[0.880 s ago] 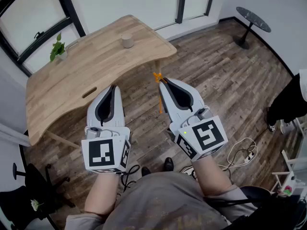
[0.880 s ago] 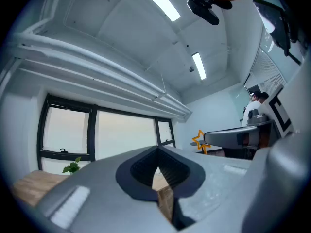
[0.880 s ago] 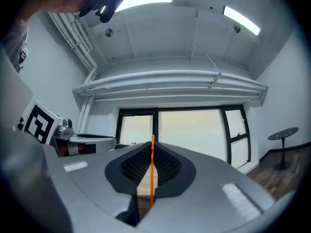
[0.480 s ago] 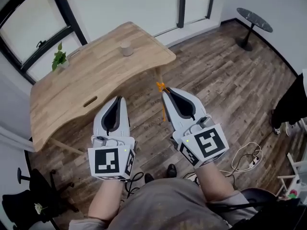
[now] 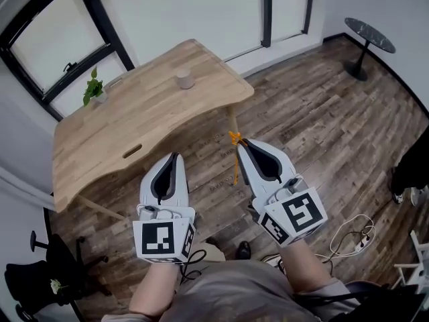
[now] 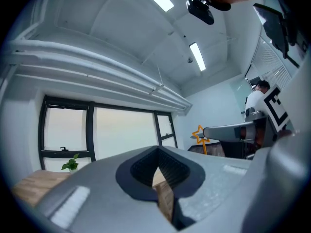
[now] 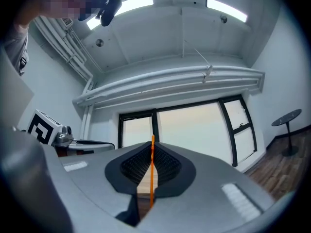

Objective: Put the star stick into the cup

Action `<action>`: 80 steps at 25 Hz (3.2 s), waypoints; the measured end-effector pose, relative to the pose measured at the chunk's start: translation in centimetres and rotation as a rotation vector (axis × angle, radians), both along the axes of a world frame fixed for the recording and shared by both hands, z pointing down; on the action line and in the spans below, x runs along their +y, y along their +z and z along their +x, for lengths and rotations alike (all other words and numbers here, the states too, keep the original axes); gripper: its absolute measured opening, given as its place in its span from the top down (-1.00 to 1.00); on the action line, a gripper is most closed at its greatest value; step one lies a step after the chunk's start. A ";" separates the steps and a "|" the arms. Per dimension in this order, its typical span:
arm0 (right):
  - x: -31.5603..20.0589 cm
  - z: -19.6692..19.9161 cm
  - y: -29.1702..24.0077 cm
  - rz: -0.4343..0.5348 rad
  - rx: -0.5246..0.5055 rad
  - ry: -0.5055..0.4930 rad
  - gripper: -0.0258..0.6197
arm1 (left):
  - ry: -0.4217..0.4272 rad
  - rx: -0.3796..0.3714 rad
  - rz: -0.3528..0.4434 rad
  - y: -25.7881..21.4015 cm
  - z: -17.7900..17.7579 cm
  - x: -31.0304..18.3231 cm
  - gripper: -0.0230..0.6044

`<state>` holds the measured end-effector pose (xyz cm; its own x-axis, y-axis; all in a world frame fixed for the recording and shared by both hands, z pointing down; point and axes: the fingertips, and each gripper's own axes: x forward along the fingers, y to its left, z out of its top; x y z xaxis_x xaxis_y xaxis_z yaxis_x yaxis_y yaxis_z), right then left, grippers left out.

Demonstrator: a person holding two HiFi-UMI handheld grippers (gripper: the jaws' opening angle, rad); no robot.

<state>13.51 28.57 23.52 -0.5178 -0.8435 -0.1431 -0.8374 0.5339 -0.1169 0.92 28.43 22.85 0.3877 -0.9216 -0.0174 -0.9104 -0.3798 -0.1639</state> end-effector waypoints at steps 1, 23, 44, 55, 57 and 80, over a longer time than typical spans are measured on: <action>-0.2 0.1 0.1 -0.003 -0.005 -0.003 0.79 | -0.003 -0.003 -0.005 0.3 0.1 -0.2 0.93; -19.8 -6.1 0.8 -0.046 0.050 -0.021 0.79 | 0.012 0.080 -0.046 2.3 -4.9 -19.6 0.93; -32.3 -9.1 0.0 -0.006 0.074 0.023 0.79 | 0.074 0.077 -0.052 3.1 -7.6 -32.5 0.93; -41.8 -7.4 4.2 -0.099 0.005 -0.020 0.79 | 0.052 0.017 -0.147 6.9 -5.9 -41.2 0.93; -43.7 -7.4 4.9 -0.118 -0.010 -0.041 0.79 | 0.036 0.007 -0.169 7.8 -5.7 -42.9 0.93; -56.6 -11.2 -1.6 0.043 -0.027 -0.326 0.79 | -0.211 0.003 -0.041 2.4 -7.4 -53.1 0.93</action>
